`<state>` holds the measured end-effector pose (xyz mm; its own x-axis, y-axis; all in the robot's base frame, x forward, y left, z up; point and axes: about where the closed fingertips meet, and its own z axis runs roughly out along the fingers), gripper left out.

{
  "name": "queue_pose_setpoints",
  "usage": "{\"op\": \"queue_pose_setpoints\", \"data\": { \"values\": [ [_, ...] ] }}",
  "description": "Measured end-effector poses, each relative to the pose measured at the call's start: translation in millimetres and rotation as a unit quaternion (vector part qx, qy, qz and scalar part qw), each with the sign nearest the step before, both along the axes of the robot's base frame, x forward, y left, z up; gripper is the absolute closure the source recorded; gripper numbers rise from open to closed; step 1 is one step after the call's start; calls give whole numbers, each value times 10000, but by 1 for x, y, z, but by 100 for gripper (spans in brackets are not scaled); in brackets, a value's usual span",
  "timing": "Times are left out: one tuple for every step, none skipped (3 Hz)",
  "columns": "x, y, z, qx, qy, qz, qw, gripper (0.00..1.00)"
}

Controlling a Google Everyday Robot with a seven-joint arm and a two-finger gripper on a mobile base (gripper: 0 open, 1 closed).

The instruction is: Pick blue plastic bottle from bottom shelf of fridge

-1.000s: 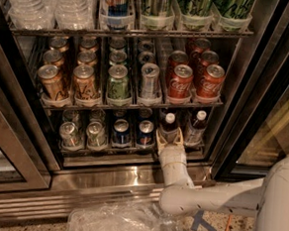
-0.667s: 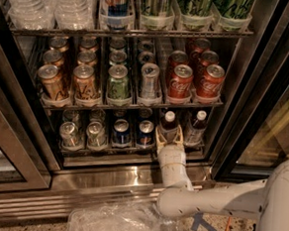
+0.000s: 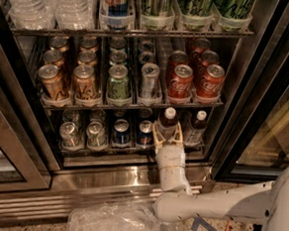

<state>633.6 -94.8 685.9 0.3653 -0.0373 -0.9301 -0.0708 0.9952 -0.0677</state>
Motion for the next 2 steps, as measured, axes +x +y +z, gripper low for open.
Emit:
{"op": "queue_pose_setpoints", "data": {
  "values": [
    [-21, 1, 13, -211, -31, 270, 9994, 100],
    [-45, 1, 21, -414, 85, 553, 9976, 100]
  ]
}}
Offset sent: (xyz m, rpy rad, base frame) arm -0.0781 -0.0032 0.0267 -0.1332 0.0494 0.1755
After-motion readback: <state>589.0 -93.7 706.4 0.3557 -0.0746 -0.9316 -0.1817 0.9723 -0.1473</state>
